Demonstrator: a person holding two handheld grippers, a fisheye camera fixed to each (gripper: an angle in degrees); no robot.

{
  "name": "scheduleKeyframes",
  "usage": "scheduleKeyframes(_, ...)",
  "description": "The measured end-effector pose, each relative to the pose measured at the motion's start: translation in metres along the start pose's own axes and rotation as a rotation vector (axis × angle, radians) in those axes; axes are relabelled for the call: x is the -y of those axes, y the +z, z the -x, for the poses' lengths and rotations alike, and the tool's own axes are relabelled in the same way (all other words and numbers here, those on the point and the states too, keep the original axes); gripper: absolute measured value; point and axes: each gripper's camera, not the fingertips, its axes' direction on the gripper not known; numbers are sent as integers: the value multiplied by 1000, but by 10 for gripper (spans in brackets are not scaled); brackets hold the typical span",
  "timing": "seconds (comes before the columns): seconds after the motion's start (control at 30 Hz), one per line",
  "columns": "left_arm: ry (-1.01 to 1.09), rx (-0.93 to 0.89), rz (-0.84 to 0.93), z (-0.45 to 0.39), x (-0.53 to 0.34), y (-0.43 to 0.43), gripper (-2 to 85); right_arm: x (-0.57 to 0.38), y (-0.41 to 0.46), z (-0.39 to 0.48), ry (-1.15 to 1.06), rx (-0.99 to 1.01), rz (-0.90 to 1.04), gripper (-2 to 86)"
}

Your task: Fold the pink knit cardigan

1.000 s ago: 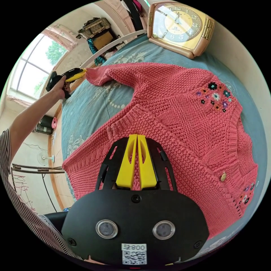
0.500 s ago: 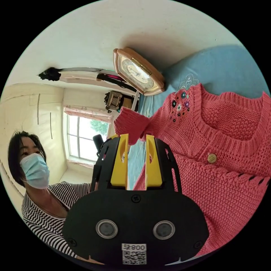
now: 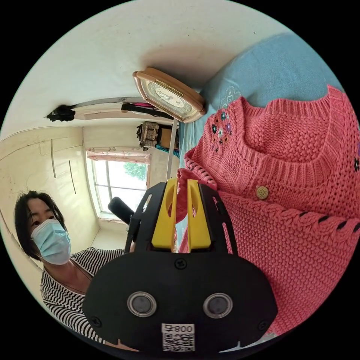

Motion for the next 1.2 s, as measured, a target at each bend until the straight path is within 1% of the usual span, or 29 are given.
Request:
scheduleKeyframes(0.1,66,-22,-18,-37,21,7,24,-20,-38,21,-89,-20,-52,126)
scheduleKeyframes(0.2,107,-78,0,-70,34,26,25,-54,-74,29,-113,-68,-99,128)
scheduleKeyframes(0.33,74,-166,72,-97,39,62,26,-111,-109,9,-39,-167,-156,129)
scheduleKeyframes(0.43,60,-171,128,-114,40,84,27,-144,-121,-15,34,-189,-175,128)
scheduleKeyframes(0.57,29,-213,152,-136,45,100,29,-167,-130,-26,57,-170,-191,124)
scheduleKeyframes(0.7,18,-242,138,-155,55,111,30,-179,-142,-18,27,-208,-204,118)
scheduleKeyframes(0.8,34,-217,165,-170,64,126,31,-184,-146,-19,27,-261,-182,111)
scheduleKeyframes(0.9,32,-188,212,-183,68,146,29,-195,-146,-33,66,-356,-166,103)
scheduleKeyframes(0.97,17,-172,284,-192,67,167,26,-202,-146,-43,97,-372,-156,97)
scheduleKeyframes(1.03,12,-234,318,-201,64,179,24,-212,-149,-48,122,-349,-179,88)
scheduleKeyframes(1.07,17,-254,331,-209,62,184,24,-215,-149,-48,124,-345,-186,86)
scheduleKeyframes(1.13,36,-241,351,-222,59,187,25,-224,-152,-37,117,-364,-219,75)
scheduleKeyframes(1.2,37,-223,309,-232,59,179,30,-228,-150,-21,77,-398,-233,66)
